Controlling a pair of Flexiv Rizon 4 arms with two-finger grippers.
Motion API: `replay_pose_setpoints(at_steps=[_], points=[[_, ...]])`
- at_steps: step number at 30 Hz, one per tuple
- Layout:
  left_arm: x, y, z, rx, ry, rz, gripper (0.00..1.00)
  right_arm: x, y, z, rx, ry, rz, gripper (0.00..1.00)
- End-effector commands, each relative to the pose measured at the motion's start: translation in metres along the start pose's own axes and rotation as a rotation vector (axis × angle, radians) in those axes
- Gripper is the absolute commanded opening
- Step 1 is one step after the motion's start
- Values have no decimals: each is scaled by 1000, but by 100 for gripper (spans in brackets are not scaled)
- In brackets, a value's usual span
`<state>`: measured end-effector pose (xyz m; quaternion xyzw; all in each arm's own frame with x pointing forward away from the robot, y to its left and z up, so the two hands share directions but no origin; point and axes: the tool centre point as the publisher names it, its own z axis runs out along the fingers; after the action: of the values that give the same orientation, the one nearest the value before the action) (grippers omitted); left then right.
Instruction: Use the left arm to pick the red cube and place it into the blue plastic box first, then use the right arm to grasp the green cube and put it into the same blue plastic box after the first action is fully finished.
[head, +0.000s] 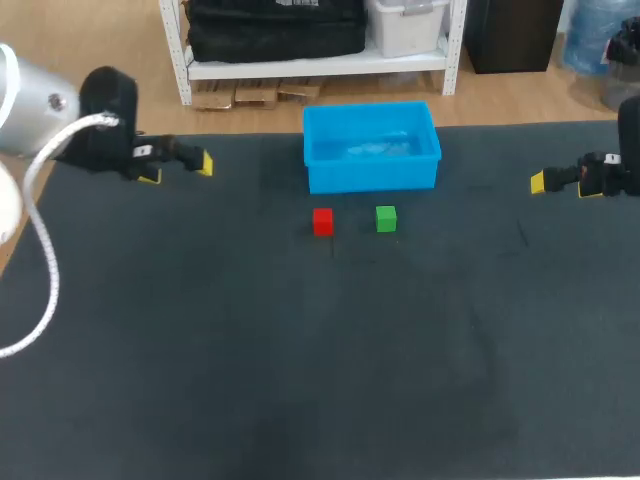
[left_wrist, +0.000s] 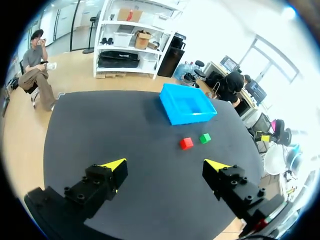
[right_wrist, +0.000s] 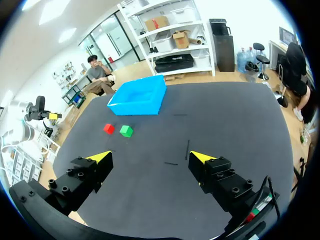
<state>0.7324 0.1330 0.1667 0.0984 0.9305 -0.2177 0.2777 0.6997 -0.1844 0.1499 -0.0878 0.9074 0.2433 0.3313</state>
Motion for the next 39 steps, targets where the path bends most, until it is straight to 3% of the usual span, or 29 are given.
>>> replay_pose_setpoints(at_steps=[1,13,25,39], points=[[-14,-14,18,-109,56,-7,100,0,0,0,0,1,0,100],[-31,-45,47,-196,112,-34,100,0,0,0,0,1,0,100],[-38,-59,67,-253,233,-4,100,0,0,0,0,1,0,100],[-48,-69,82,-340,314,5,100,0,0,0,0,1,0,100]])
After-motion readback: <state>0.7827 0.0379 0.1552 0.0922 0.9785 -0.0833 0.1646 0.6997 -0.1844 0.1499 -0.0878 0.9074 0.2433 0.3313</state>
